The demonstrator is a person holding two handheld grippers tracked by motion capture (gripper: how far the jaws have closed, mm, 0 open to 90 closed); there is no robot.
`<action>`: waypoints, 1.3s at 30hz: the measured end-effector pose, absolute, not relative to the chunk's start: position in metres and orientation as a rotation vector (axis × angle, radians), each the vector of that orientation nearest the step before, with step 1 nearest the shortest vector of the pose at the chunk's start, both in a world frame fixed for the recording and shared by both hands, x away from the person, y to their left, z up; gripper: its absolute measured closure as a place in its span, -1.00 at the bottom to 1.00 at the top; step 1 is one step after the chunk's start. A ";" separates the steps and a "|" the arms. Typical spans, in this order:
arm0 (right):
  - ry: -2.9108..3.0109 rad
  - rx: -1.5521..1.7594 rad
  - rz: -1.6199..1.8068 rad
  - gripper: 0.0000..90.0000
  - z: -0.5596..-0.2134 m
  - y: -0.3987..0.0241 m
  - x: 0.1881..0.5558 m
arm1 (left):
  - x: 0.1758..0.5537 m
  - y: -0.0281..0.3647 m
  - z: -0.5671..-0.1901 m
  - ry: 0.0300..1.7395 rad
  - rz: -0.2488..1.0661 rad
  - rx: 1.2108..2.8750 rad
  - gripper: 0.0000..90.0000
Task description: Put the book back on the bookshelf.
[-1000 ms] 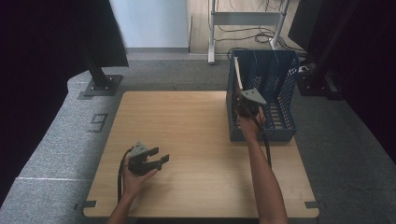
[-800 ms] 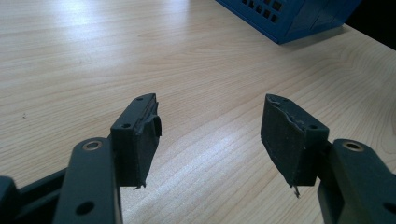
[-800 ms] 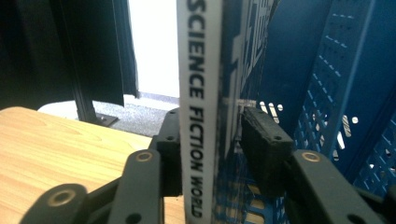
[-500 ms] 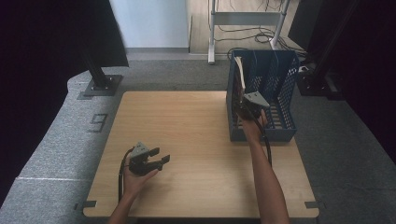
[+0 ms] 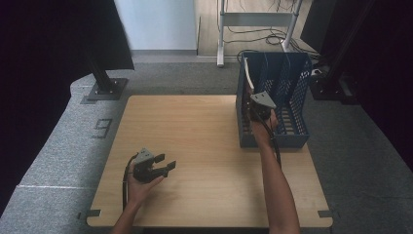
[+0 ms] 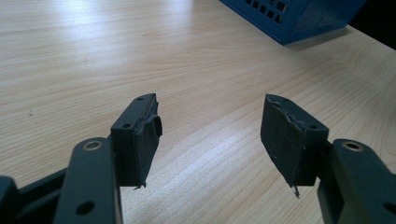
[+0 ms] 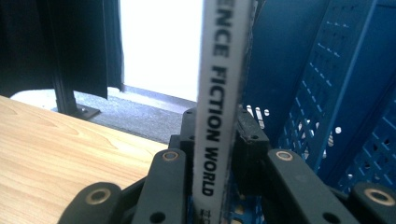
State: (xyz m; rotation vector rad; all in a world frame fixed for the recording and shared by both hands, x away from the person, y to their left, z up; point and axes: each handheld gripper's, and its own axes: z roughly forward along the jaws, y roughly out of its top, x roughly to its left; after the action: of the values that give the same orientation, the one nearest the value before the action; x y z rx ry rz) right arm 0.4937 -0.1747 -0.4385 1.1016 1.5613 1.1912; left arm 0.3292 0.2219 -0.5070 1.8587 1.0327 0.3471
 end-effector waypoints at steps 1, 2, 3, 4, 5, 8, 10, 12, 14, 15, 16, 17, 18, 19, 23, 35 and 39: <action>1.557 1.107 1.196 0.67 -0.439 -0.175 0.494 | 0.329 0.222 -0.507 1.031 0.349 1.860 -0.17; 1.558 1.108 1.195 0.65 -0.440 -0.175 0.494 | 0.330 0.223 -0.507 1.033 0.348 1.860 -0.17; 1.564 1.106 1.191 0.62 -0.440 -0.175 0.494 | 0.330 0.223 -0.507 1.033 0.347 1.861 -0.17; 1.570 1.103 1.192 0.59 -0.441 -0.174 0.494 | 0.330 0.222 -0.507 1.032 0.348 1.863 -0.17; 1.576 1.101 1.197 0.55 -0.441 -0.174 0.493 | 0.330 0.222 -0.507 1.031 0.348 1.864 -0.17; 1.595 1.096 1.211 0.45 -0.440 -0.172 0.491 | 0.329 0.221 -0.507 1.030 0.347 1.865 -0.18; 1.605 1.100 1.236 0.36 -0.440 -0.172 0.490 | 0.328 0.221 -0.507 1.027 0.347 1.866 -0.18; 1.615 1.102 1.248 0.30 -0.439 -0.172 0.488 | 0.328 0.221 -0.507 1.027 0.346 1.865 -0.18; 1.622 1.099 1.261 0.21 -0.439 -0.171 0.486 | 0.329 0.220 -0.507 1.027 0.346 1.868 -0.18; 1.619 1.092 1.267 0.18 -0.439 -0.171 0.484 | 0.329 0.220 -0.507 1.027 0.345 1.869 -0.18; 1.608 1.088 1.271 0.16 -0.439 -0.171 0.483 | 0.329 0.220 -0.507 1.027 0.344 1.870 -0.18; 1.602 1.091 1.279 0.14 -0.440 -0.171 0.481 | 0.329 0.219 -0.508 1.027 0.343 1.872 -0.18; 1.604 1.099 1.288 0.12 -0.440 -0.172 0.480 | 0.329 0.219 -0.508 1.027 0.342 1.875 -0.18; 1.602 1.105 1.291 0.10 -0.441 -0.172 0.480 | 0.329 0.219 -0.508 1.027 0.341 1.877 -0.18; 1.593 1.130 1.302 0.03 -0.442 -0.176 0.477 | 0.329 0.218 -0.508 1.026 0.343 1.876 -0.18; 1.596 1.134 1.334 -0.04 -0.434 -0.180 0.468 | 0.327 0.219 -0.507 1.024 0.343 1.874 -0.18; 1.603 1.135 1.342 -0.05 -0.432 -0.182 0.466 | 0.328 0.218 -0.507 1.023 0.342 1.875 -0.18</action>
State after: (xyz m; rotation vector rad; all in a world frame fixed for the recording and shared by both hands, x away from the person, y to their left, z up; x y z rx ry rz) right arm 0.4661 -0.1816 -0.4320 1.1351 1.6026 1.3417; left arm 0.3278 0.2182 -0.5069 1.8749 1.0230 0.3423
